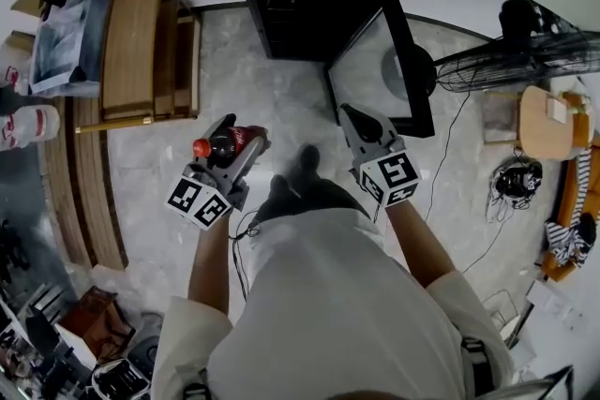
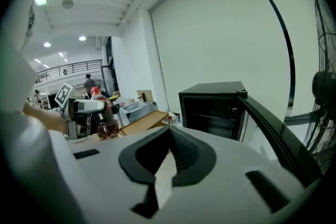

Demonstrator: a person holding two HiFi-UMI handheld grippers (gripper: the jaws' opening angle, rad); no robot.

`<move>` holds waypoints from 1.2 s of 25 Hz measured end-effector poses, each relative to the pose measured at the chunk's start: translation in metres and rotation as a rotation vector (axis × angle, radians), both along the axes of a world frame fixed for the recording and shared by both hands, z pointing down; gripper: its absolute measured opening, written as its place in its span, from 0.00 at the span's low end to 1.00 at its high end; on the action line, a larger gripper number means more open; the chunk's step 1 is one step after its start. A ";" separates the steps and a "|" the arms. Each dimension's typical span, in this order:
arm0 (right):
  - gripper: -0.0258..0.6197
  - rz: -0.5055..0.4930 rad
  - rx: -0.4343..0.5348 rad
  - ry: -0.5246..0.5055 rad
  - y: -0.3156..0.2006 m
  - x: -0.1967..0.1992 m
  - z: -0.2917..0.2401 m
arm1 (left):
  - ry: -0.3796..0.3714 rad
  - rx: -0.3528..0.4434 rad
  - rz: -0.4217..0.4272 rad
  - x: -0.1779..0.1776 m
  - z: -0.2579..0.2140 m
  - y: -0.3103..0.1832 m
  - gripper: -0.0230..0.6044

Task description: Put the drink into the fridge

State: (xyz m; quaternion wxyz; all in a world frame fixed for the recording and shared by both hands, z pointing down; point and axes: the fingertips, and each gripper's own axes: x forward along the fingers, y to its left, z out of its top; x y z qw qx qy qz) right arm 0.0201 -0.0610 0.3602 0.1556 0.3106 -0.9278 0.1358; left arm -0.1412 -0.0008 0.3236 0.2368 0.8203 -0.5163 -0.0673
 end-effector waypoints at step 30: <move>0.04 0.170 0.021 -0.007 -0.159 -0.049 0.184 | -0.134 0.054 0.295 0.010 0.196 -0.242 0.51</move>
